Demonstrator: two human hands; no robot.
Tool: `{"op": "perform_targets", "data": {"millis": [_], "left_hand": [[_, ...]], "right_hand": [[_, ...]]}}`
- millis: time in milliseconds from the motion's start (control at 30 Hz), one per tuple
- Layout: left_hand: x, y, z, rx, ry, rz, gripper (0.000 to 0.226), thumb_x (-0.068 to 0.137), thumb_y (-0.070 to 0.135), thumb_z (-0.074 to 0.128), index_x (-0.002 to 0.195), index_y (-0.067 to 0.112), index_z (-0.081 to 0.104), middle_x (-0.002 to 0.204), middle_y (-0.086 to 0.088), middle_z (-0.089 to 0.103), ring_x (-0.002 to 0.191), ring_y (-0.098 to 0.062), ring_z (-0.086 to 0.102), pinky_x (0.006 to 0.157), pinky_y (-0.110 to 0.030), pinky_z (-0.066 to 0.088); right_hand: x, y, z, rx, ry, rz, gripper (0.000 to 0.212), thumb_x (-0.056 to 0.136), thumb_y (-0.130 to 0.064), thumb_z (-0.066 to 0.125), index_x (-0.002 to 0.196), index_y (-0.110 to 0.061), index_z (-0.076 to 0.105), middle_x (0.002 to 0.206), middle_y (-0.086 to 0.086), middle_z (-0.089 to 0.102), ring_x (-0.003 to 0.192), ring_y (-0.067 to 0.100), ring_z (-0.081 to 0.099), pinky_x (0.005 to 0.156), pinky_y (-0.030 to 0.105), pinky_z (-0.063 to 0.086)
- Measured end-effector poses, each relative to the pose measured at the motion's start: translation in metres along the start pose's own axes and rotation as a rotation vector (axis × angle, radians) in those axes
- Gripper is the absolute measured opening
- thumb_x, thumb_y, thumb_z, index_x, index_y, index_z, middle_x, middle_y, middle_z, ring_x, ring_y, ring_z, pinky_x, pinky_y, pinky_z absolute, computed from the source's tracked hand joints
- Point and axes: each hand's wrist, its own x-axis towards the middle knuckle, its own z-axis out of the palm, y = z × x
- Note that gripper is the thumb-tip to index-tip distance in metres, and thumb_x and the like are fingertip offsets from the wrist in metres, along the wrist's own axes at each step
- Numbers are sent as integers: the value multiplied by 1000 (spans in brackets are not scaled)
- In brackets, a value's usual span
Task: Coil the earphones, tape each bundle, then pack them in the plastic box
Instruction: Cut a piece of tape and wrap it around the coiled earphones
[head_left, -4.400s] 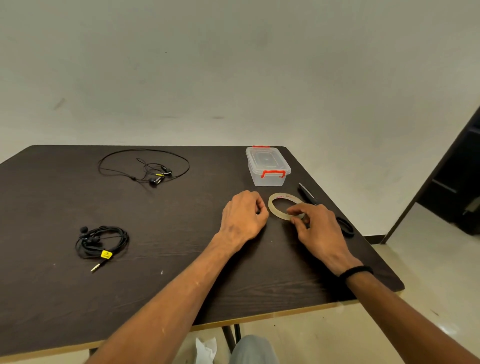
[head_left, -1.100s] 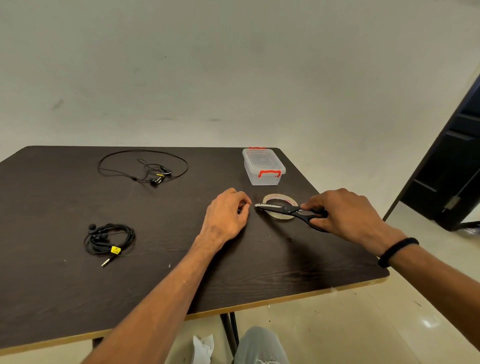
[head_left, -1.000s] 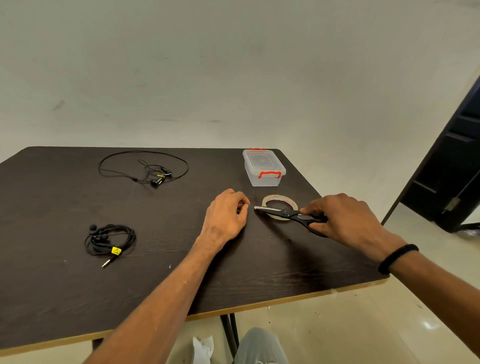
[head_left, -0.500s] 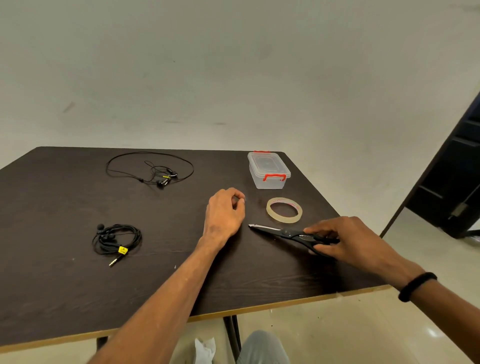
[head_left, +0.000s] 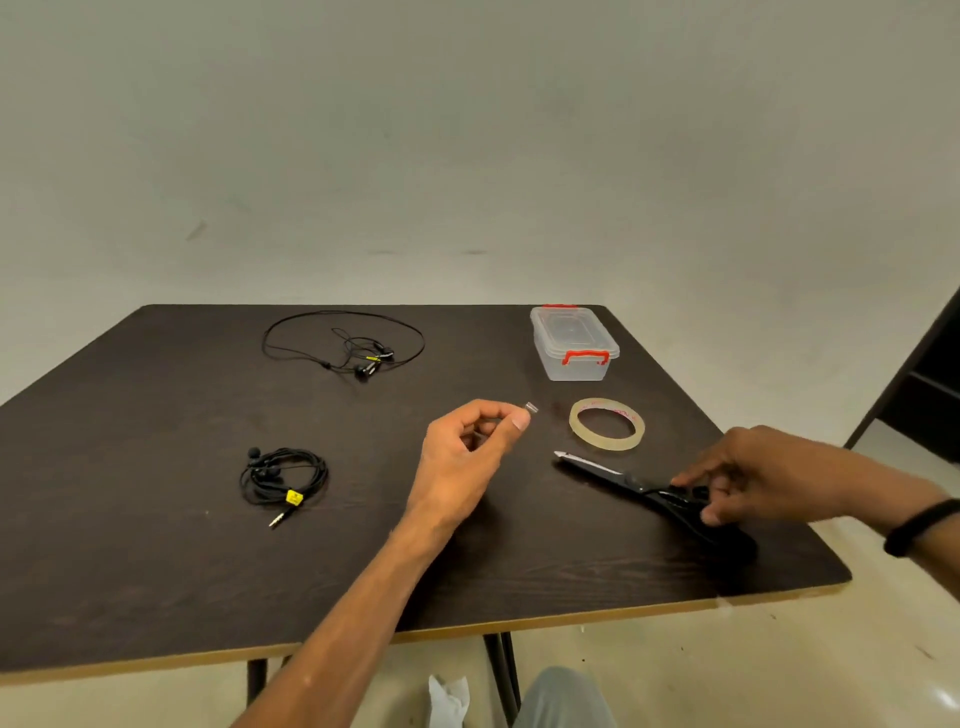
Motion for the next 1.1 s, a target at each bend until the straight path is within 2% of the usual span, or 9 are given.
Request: {"op": "perform_targets", "data": {"millis": [67, 133, 233, 333, 500, 667, 867, 1000, 1100], "left_hand": [[-16, 11, -16, 39, -14, 48, 19, 87, 51, 76, 97, 35, 78, 82, 9, 71, 74, -13, 61, 72, -27, 53], [-29, 23, -30, 113, -27, 129, 20, 84, 51, 79, 94, 33, 78, 82, 6, 71, 72, -19, 61, 68, -25, 52], [-43, 40, -46, 220, -31, 266, 21, 80, 46, 85, 91, 30, 76, 76, 7, 66, 63, -10, 56, 61, -22, 49], [-52, 52, -61, 333, -36, 384, 24, 81, 50, 83, 92, 30, 74, 80, 7, 67, 66, -19, 60, 61, -30, 52], [-63, 55, -85, 414, -11, 425, 23, 82, 44, 85, 91, 27, 73, 80, 8, 67, 68, -22, 62, 61, -35, 53], [-71, 52, -103, 456, 10, 442, 24, 81, 39, 88, 94, 24, 73, 80, 9, 67, 69, -18, 63, 62, -23, 51], [-76, 55, -110, 514, -17, 470, 31, 88, 42, 79, 114, 24, 75, 91, 11, 67, 71, -19, 62, 64, -25, 53], [-80, 57, -111, 483, -72, 442, 24, 95, 35, 74, 117, 26, 76, 103, 11, 68, 83, -20, 66, 69, -25, 54], [-84, 58, -113, 464, -122, 406, 18, 97, 34, 70, 110, 24, 78, 104, 10, 68, 92, -20, 67, 72, -29, 56]], "right_hand": [[0, -20, -3, 74, 115, -44, 35, 89, -36, 84, 123, -37, 76, 81, -30, 75, 79, -7, 71, 77, 17, 56], [0, -55, 3, 503, 227, -127, 41, 80, -46, 90, 119, -42, 78, 98, -21, 80, 92, 1, 76, 84, 24, 62], [1, -113, 15, 883, 132, -341, 70, 71, -38, 98, 134, -43, 68, 122, -8, 79, 110, 14, 77, 92, 22, 60], [7, -151, 24, 866, 178, -457, 74, 75, -26, 97, 140, -37, 63, 124, -11, 78, 114, 11, 75, 96, 20, 58], [9, -179, 30, 848, 298, -522, 49, 80, -18, 91, 125, -25, 75, 108, -6, 82, 104, 12, 78, 95, 27, 61], [11, -193, 34, 755, 382, -522, 28, 82, -18, 88, 109, -23, 83, 94, -5, 81, 93, 15, 78, 90, 33, 63], [13, -201, 36, 672, 392, -524, 16, 86, -20, 86, 100, -29, 85, 89, -5, 74, 84, 20, 70, 75, 31, 60], [13, -204, 38, 698, 387, -503, 9, 80, -30, 89, 87, -28, 82, 98, -9, 72, 92, 18, 73, 81, 32, 63], [15, -206, 38, 832, 374, -503, 19, 75, -32, 90, 82, -17, 80, 98, -7, 78, 95, 17, 77, 83, 28, 64]]}}
